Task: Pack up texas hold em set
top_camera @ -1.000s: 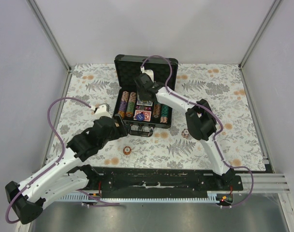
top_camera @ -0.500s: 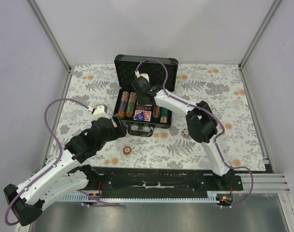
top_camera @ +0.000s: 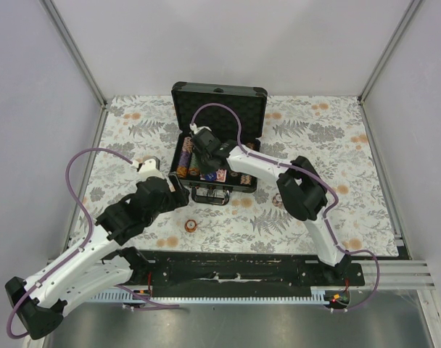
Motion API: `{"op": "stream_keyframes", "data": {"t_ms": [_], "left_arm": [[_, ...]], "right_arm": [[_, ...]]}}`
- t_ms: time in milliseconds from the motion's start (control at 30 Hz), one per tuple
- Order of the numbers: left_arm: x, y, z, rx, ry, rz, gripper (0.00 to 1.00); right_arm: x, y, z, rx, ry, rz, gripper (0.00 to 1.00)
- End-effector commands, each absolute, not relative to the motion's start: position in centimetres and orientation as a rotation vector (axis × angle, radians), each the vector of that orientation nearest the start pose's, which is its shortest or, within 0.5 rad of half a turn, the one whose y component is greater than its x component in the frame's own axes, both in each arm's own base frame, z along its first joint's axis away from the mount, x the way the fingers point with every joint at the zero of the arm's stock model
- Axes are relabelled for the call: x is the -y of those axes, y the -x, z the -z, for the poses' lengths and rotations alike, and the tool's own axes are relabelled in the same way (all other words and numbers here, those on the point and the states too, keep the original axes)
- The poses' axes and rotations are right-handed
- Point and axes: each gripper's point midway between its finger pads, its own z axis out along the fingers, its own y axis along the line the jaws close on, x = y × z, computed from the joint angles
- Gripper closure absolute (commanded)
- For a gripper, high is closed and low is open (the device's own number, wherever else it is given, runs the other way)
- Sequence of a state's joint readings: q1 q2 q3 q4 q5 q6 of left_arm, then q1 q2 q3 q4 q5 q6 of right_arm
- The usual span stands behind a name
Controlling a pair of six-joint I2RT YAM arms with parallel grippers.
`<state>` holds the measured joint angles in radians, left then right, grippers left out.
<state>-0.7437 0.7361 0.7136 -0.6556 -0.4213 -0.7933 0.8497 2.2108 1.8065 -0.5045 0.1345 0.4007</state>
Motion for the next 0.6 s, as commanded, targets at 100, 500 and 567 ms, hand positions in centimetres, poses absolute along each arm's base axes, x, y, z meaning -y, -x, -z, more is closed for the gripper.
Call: {"op": "stream_keyframes", "data": {"t_ms": [100,500,567], "left_arm": [[12.9,-21.5,-17.7,-2.146,0.304,0.381,0.15],[12.9,-21.5,-17.7,-2.146,0.299,0.386,0.15],[12.9,-21.5,-17.7,-2.143,0.301,0.387,0.15]], "right_arm": [[-38.8,-36.9,-7.9,-2.423,0.524,-0.293,0.78],[-39.5,-36.9,-11.2,-2.337,0.604,-0.356,0.72],[-39.8,-36.5,-11.7,-2.334,0.607,-0.384,0.72]]}}
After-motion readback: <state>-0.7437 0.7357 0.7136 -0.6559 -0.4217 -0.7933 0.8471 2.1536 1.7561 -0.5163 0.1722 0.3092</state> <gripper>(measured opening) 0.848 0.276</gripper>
